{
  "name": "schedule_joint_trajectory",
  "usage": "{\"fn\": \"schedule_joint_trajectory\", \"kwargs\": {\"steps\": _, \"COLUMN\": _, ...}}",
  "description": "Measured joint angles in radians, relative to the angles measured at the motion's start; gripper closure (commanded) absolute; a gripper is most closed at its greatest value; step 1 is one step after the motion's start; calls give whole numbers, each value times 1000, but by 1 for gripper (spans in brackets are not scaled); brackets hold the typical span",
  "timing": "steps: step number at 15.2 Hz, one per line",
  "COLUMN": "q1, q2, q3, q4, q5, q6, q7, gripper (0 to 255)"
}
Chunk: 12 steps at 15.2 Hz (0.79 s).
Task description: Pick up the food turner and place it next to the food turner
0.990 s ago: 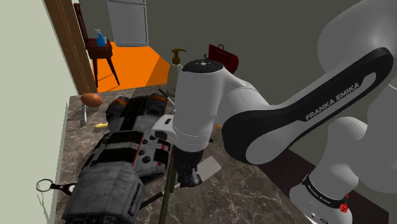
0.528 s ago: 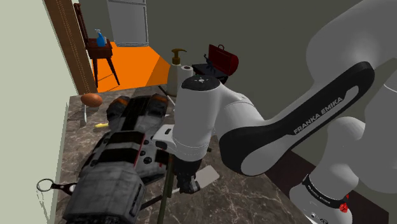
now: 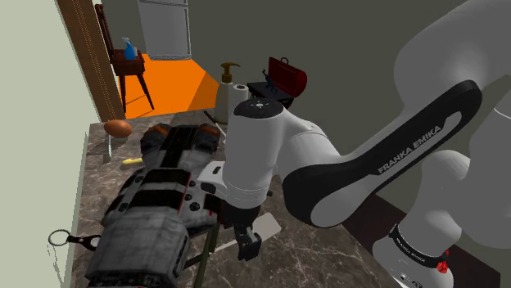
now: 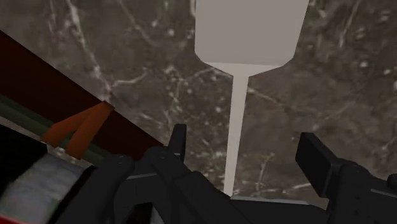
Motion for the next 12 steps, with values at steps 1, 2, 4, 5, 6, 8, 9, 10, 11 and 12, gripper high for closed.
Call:
{"fn": "schedule_joint_trajectory", "kwargs": {"steps": 1, "q1": 0, "q2": -1, "q3": 0, "q4": -1, "q5": 0, "q6": -1, "q7": 0, "gripper": 0}}
{"fn": "schedule_joint_trajectory", "kwargs": {"steps": 2, "q1": -1, "q2": -1, "q3": -1, "q4": 0, "q5": 0, "q6": -1, "q7": 0, "gripper": 0}}
{"fn": "schedule_joint_trajectory", "kwargs": {"steps": 4, "q1": 0, "q2": -8, "q3": 0, "q4": 9, "q5": 4, "q6": -16, "q7": -1, "gripper": 0}}
{"fn": "schedule_joint_trajectory", "kwargs": {"steps": 5, "q1": -2, "q2": -29, "q3": 0, "q4": 12, "q5": 12, "q6": -36, "q7": -9, "gripper": 0}}
{"fn": "schedule_joint_trajectory", "kwargs": {"steps": 6, "q1": -2, "q2": -52, "q3": 1, "q4": 20, "q5": 21, "q6": -65, "q7": -13, "gripper": 0}}
{"fn": "schedule_joint_trajectory", "kwargs": {"steps": 8, "q1": -4, "q2": -74, "q3": -2, "q4": 37, "q5": 30, "q6": -103, "q7": -22, "gripper": 0}}
{"fn": "schedule_joint_trajectory", "kwargs": {"steps": 9, "q1": -5, "q2": -79, "q3": -3, "q4": 41, "q5": 32, "q6": -112, "q7": -25, "gripper": 0}}
{"fn": "schedule_joint_trajectory", "kwargs": {"steps": 10, "q1": -5, "q2": -82, "q3": -3, "q4": 43, "q5": 33, "q6": -117, "q7": -25, "gripper": 0}}
{"fn": "schedule_joint_trajectory", "kwargs": {"steps": 11, "q1": -5, "q2": -83, "q3": -3, "q4": 45, "q5": 33, "q6": -119, "q7": -25, "gripper": 0}}
{"fn": "schedule_joint_trajectory", "kwargs": {"steps": 12, "q1": -5, "q2": -83, "q3": -3, "q4": 45, "q5": 33, "q6": -120, "q7": -25, "gripper": 0}}
